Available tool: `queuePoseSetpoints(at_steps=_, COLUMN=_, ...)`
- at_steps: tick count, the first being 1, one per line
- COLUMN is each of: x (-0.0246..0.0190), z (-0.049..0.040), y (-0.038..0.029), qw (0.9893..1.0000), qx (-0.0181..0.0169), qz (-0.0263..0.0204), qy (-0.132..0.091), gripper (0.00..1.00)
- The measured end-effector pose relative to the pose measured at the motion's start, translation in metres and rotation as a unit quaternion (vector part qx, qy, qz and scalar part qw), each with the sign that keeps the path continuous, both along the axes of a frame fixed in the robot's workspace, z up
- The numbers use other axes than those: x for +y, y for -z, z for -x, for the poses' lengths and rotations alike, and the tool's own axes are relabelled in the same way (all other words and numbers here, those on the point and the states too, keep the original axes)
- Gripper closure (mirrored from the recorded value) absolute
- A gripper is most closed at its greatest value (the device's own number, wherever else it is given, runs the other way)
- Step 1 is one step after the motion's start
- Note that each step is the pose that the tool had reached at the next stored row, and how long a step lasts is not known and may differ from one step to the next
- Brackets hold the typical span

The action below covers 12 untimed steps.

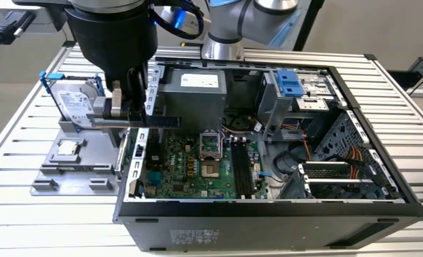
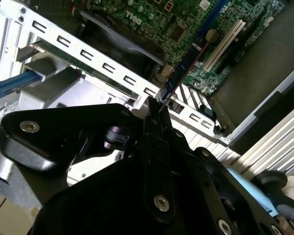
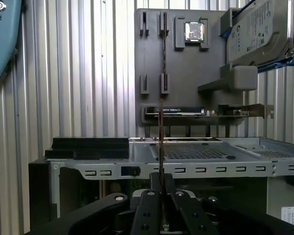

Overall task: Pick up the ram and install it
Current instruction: 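Pick up the ram and move it above insertion slot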

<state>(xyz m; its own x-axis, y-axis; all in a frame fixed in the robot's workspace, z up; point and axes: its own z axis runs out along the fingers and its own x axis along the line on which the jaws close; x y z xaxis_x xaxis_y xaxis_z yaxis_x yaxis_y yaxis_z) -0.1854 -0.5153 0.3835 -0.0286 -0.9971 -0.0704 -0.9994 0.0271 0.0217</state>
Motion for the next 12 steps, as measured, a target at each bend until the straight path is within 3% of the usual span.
queuePoseSetpoints(at_steps=12, x=0.0001, z=-0.0230, y=0.0000, qw=1.0000, qx=0.0000, qz=0.0000, qy=0.007, gripper=1.00)
